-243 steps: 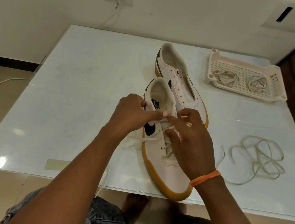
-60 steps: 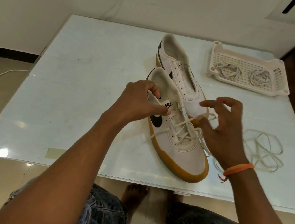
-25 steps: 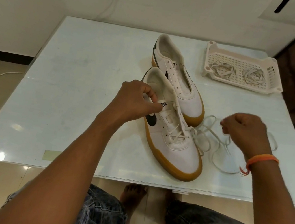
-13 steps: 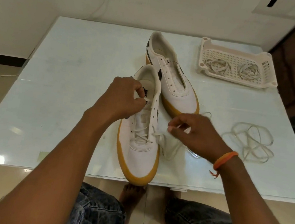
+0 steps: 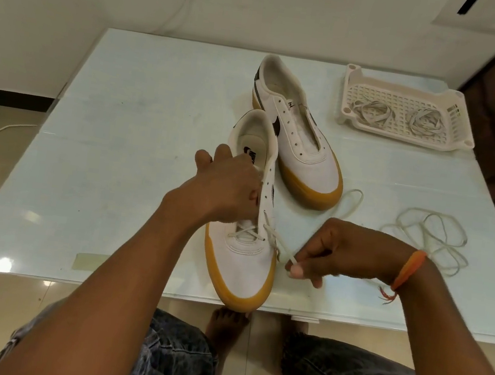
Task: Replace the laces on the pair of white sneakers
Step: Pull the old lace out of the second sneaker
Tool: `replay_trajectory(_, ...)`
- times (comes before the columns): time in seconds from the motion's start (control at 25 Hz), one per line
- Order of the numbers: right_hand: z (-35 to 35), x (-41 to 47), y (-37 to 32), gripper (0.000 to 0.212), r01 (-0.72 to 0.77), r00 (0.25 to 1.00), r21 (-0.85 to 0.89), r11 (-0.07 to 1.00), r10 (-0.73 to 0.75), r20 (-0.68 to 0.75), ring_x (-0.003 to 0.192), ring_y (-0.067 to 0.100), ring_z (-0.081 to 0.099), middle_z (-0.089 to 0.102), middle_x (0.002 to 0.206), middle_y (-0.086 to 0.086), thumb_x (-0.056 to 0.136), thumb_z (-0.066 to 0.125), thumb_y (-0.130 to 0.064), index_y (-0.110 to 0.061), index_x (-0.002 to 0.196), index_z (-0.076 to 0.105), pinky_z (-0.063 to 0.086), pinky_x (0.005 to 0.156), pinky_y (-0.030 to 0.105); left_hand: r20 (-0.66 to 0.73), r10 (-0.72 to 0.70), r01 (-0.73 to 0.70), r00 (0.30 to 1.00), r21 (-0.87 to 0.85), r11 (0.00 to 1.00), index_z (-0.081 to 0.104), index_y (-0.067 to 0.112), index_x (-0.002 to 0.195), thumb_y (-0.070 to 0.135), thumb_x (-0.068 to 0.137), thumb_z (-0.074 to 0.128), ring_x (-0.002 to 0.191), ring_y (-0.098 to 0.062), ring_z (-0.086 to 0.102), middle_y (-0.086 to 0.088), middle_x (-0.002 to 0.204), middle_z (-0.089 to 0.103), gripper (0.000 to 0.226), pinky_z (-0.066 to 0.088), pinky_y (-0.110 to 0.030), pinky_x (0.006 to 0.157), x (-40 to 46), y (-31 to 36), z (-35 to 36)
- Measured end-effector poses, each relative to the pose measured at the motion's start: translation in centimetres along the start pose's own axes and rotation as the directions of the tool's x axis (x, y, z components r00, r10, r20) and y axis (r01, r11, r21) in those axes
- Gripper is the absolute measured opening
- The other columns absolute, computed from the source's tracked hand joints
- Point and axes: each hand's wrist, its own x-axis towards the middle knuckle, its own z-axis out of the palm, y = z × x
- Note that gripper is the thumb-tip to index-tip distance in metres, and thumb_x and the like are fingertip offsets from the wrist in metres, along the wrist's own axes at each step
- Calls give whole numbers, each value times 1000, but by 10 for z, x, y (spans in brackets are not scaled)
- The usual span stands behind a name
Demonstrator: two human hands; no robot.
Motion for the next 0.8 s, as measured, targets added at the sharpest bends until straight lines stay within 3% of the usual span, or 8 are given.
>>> replay_trajectory(0.08, 2, 3, -1, 50, -41, 973, 42, 998, 49, -226, 56, 4, 60, 73, 80, 1, 91, 56, -45, -2, 68, 70, 43, 58, 15, -2, -1, 1, 1000, -23, 1000, 46, 23, 57, 39, 80, 62, 95, -23, 34, 1, 94, 45, 32, 24, -39, 77, 2, 2, 3)
replay_trajectory(0.16, 9, 21, -4, 51, -12, 740, -87, 996, -50, -671, 64, 9, 64, 71, 77, 0, 93, 51, -49, -5, 77, 71, 48, 63, 26, 9, 14, -13, 1000, -67, 998, 48, 20, 59, 39, 80, 63, 94, -25, 39, -1, 95, 45, 32, 30, -38, 77, 5, 1, 5)
replay_trajectory(0.2, 13, 30, -9, 38, 40, 608, -159, 986, -150, -779, 71, 13, 64, 70, 80, 1, 96, 53, -42, -9, 94, 71, 51, 69, 31, 17, 28, -26, 999, -97, 995, 51, 19, 62, 39, 79, 65, 94, -25, 41, -2, 97, 46, 30, 35, -38, 77, 6, 0, 5)
replay_trajectory(0.24, 17, 37, -16, 27, 95, 561, -238, 967, -249, -789, 79, 16, 63, 68, 89, 0, 98, 54, -31, -15, 116, 66, 53, 74, 32, 24, 45, -41, 999, -134, 990, 55, 18, 65, 39, 79, 68, 95, -25, 44, -3, 98, 47, 28, 41, -37, 78, 6, -2, 5)
replay_trajectory(0.32, 23, 48, -20, 50, 182, 623, -431, 884, -443, -645, 86, 20, 59, 57, 102, 1, 96, 53, -10, -23, 143, 45, 54, 73, 35, 15, 90, -85, 996, -218, 972, 58, 21, 69, 34, 78, 72, 96, -23, 49, -5, 102, 48, 21, 47, -34, 76, 4, -4, 3)
replay_trajectory(0.48, 16, 50, -12, 48, 73, 667, -572, 817, -466, -581, 75, 15, 52, 46, 96, -2, 95, 57, -8, -29, 138, 52, 47, 58, 29, -81, 50, -75, 995, -353, 933, 66, 9, 68, 19, 72, 76, 96, -12, 53, 2, 109, 45, 14, 51, -30, 72, -7, -17, -9)
replay_trajectory(0.64, 9, 47, -11, 43, 184, 670, -402, 897, -413, -617, 86, 18, 60, 60, 95, 1, 95, 54, -1, -29, 126, 62, 53, 76, 31, -57, -106, 86, 993, -272, 958, 53, 4, 57, 28, 68, 75, 86, -19, 55, -11, 84, 56, 34, 52, -41, 71, -17, -42, -13)
replay_trajectory(0.8, 12, 49, -12, 40, 243, 677, -290, 926, -376, -633, 93, 18, 62, 65, 99, 4, 95, 54, 0, -26, 124, 65, 52, 86, 29, -147, -87, 45, 985, -267, 963, 61, 22, 82, 41, 70, 79, 78, -11, 52, 3, 103, 40, 29, 47, -27, 66, -20, -30, -12)
